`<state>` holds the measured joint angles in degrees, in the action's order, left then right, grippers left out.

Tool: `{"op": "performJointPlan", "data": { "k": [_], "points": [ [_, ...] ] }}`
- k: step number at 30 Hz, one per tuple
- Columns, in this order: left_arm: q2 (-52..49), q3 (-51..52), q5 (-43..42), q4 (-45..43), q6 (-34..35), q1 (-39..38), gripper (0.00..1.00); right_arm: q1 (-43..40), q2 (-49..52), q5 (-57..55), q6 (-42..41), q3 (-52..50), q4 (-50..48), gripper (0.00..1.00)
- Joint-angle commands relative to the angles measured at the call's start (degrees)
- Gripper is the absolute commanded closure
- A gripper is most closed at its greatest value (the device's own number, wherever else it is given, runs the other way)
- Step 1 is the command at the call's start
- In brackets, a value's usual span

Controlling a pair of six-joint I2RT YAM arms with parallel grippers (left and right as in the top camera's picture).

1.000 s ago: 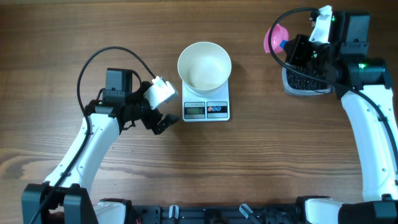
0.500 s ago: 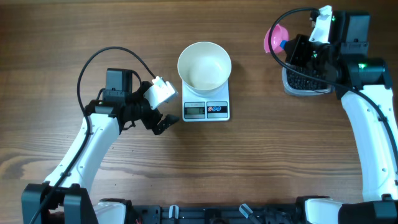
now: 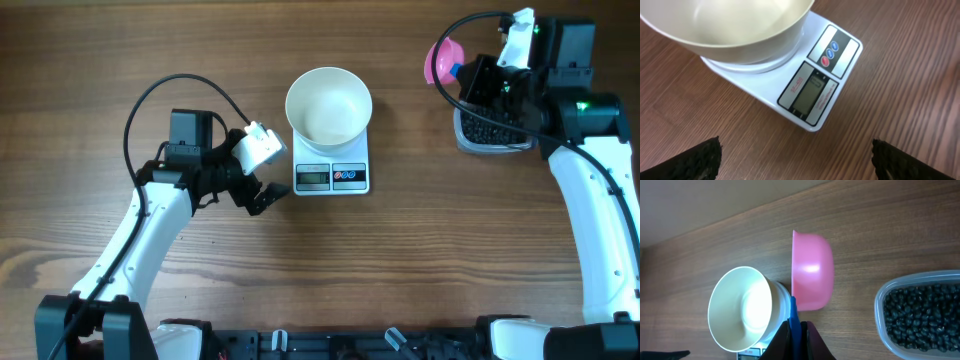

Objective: Scoop item into bowl and weigh 150g on scale
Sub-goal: 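Withdraw left gripper beside the scale and hold, then move the scoop with right gripper into the bean tub and scoop beans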

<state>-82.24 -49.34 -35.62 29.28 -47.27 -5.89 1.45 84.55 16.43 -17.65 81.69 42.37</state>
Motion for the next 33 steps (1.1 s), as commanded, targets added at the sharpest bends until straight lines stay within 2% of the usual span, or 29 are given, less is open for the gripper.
{"op": "performJointPlan", "data": {
  "k": [1,8,19,27,30,33],
  "points": [
    [-0.5,0.61,-2.21,-0.15,0.15,-0.11,0.0,-0.04,0.37,-0.57,0.92,0.37,-0.26,0.96],
    [-0.5,0.63,-2.21,-0.15,0.15,-0.11,0.0,-0.04,0.37,0.04,1.38,0.37,1.51,0.96],
    [-0.5,0.63,-2.21,-0.15,0.15,-0.11,0.0,-0.04,0.35,-0.17,8.76,0.48,10.16,0.96],
    [-0.5,0.63,-2.21,-0.15,0.15,-0.11,0.0,-0.04,0.37,-4.04,10.23,0.48,10.88,0.96],
    [-0.5,0.63,-2.21,-0.15,0.15,-0.11,0.0,-0.04,0.35,-2.03,13.11,0.83,11.15,0.96],
    [-0.5,0.63,-2.21,-0.15,0.15,-0.11,0.0,-0.87,0.37,-5.38,9.55,4.28,14.43,0.96]
  ]
}}
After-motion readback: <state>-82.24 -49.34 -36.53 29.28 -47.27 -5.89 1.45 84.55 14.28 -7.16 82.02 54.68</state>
